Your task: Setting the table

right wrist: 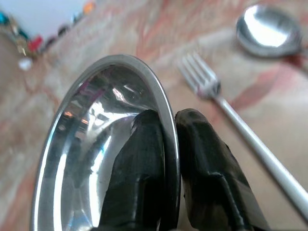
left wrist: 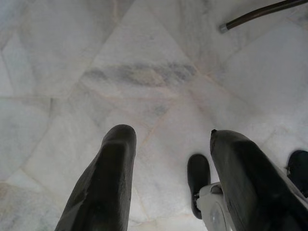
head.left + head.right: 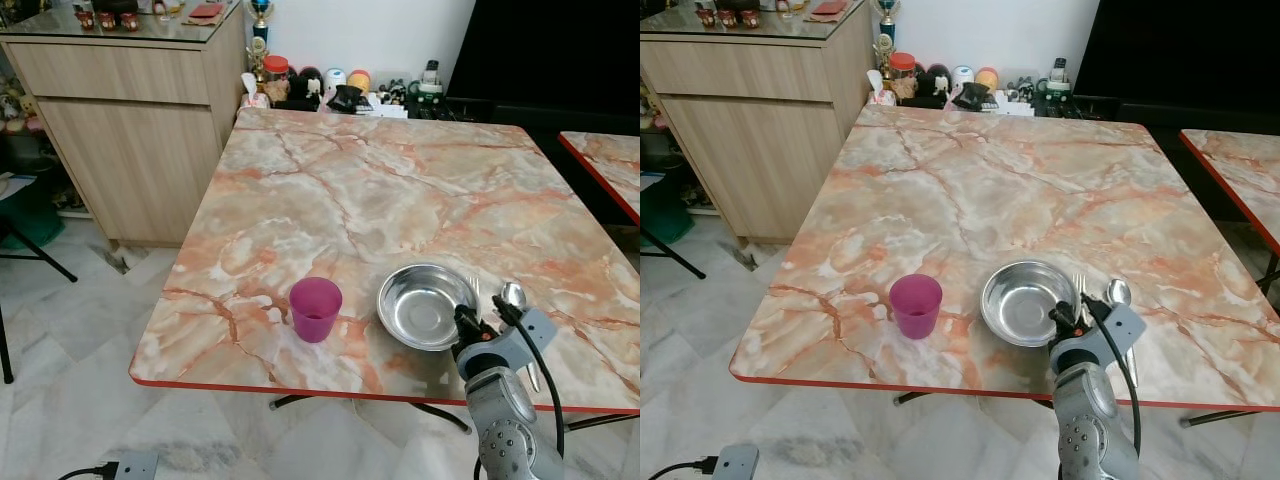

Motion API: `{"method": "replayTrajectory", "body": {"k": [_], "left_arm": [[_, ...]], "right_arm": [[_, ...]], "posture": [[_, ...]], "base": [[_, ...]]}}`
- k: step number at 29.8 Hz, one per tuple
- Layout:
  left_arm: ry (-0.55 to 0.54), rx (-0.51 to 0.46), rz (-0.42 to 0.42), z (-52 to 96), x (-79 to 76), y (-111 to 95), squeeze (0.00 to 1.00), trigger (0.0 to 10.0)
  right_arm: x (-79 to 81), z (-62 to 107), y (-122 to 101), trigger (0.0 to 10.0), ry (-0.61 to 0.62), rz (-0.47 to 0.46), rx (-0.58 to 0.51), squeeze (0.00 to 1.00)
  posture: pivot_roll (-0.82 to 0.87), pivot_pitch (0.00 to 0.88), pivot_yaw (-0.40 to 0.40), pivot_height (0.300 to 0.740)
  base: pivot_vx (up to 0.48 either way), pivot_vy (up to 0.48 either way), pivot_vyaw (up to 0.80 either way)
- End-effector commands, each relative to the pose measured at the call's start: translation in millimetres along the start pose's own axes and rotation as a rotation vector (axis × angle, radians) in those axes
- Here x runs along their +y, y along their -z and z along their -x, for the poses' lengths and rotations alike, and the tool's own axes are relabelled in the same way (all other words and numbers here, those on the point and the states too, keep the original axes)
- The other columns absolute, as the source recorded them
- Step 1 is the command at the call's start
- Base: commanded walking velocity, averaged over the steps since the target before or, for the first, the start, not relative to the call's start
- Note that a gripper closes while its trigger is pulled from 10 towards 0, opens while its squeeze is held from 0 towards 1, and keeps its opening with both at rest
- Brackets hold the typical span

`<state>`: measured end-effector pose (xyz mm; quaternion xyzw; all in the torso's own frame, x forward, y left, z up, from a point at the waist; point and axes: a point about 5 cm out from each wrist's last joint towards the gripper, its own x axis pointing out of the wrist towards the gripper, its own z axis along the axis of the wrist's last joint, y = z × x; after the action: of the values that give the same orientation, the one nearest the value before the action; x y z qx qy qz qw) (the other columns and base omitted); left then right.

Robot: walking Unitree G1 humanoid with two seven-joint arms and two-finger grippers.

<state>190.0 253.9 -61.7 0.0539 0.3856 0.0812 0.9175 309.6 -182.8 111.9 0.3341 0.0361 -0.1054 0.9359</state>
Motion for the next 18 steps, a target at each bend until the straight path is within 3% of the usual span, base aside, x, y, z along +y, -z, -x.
{"method": "replayTrajectory", "body": {"k": [1,2,7,18], "left_arm": [[-0.003,0.007,-0.018,1.3,0.2,4,0.00,10.0],[-0.002,0.012,-0.016,1.5,-0.1,5,0.00,10.0],[-0.005,0.014,-0.030,1.7,-0.7,6,0.00,10.0],[-0.007,0.008,-0.040,0.3,-1.6,2,0.00,10.0]], "right_arm": [[3.8,0.9,-16,10.0,-0.021,-0.015,-0.093,0.00],[4.4,1.6,-19,10.0,-0.027,0.016,-0.120,0.00],[7.1,1.6,-24,10.0,-0.048,-0.003,-0.158,0.00],[8.6,-1.4,-34,10.0,-0.049,0.005,-0.222,0.00]], "posture": [[0.07,0.106,-0.043,0.740],[0.07,0.100,-0.043,0.740],[0.07,0.095,-0.044,0.740],[0.06,0.090,-0.041,0.740]], "base": [[0.000,0.000,0.00],[0.000,0.000,0.00],[0.000,-0.050,0.00],[0.000,-0.438,0.00]]}}
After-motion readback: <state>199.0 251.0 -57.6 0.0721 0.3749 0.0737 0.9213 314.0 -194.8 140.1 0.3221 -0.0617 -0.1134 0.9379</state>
